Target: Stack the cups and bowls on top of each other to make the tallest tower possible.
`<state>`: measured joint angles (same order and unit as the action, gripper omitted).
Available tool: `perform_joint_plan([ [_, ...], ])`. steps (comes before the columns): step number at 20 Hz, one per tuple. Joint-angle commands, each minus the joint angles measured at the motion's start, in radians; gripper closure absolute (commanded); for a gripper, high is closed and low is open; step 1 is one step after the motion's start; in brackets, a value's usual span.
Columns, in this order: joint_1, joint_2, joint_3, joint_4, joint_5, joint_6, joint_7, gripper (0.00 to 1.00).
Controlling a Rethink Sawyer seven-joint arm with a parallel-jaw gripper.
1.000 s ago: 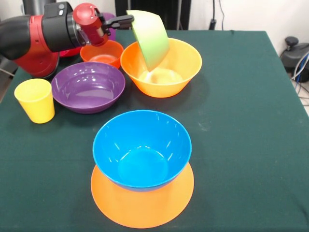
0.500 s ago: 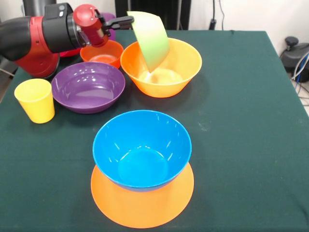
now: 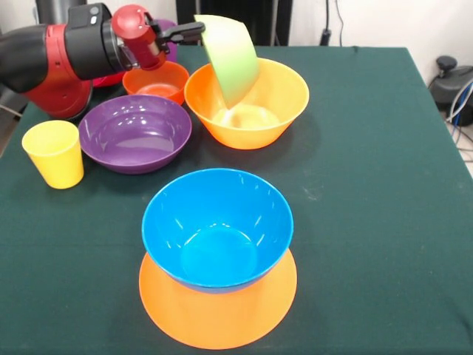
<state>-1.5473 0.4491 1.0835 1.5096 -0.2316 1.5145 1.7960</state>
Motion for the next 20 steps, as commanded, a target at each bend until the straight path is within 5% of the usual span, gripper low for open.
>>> perform_joint_plan([
  [1,0.011,0.063,-0.089,0.023,0.063,-0.015,-0.167,1.0],
  [8,-0.025,0.074,-0.043,0.239,0.067,-0.261,-0.047,1.0],
  [20,0.041,0.175,-0.063,0.244,0.123,-0.351,-0.15,1.0],
])
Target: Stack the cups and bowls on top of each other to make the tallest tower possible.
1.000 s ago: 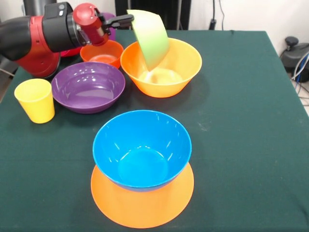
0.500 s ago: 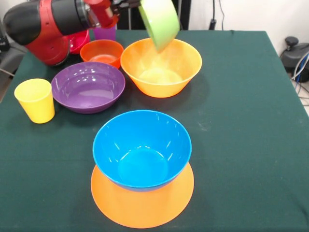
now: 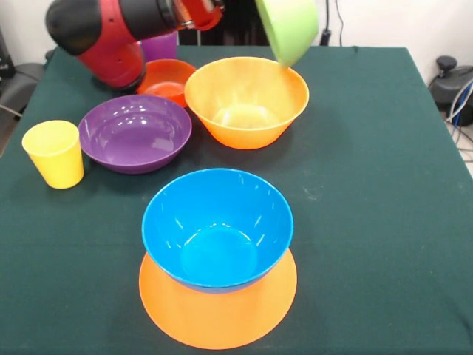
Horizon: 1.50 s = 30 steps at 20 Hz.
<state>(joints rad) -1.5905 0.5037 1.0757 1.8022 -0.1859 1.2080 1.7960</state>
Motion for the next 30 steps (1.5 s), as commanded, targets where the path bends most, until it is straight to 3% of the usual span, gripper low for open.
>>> perform_joint_plan([
  [1,0.085,0.124,-0.056,-0.051,0.074,-0.049,-0.156,1.0],
  [17,0.078,0.157,-0.073,-0.074,0.032,-0.084,-0.202,1.0],
  [30,0.11,0.16,-0.076,-0.177,0.013,-0.048,-0.278,1.0],
])
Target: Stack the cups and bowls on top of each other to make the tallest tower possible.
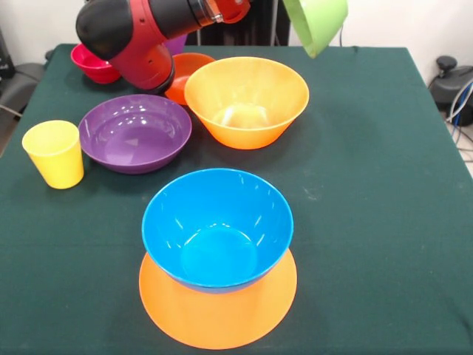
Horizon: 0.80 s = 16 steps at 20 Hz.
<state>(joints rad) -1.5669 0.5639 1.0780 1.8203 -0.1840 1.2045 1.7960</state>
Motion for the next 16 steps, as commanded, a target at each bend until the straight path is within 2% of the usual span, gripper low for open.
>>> perform_joint_plan([
  [1,0.087,0.1,-0.079,-0.197,0.009,-0.046,-0.281,1.0],
  [8,0.095,0.095,-0.081,-0.233,-0.032,-0.094,-0.306,1.0],
  [16,0.083,0.079,-0.082,-0.217,-0.052,-0.123,-0.294,1.0],
])
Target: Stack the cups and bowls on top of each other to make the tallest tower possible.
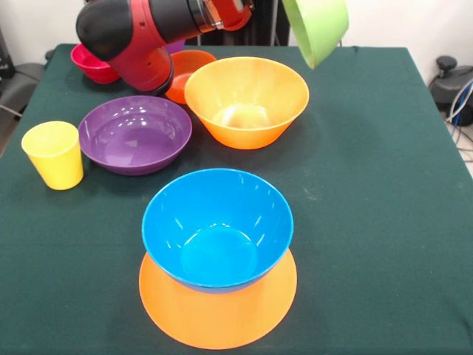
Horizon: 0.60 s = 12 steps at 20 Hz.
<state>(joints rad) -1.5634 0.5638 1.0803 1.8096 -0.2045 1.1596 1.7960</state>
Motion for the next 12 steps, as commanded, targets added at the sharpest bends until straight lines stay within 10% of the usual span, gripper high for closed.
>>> perform_joint_plan([
  [1,0.079,0.08,-0.084,-0.207,-0.032,-0.08,-0.296,1.0],
  [12,0.095,0.083,-0.081,-0.219,-0.022,-0.066,-0.305,1.0],
])
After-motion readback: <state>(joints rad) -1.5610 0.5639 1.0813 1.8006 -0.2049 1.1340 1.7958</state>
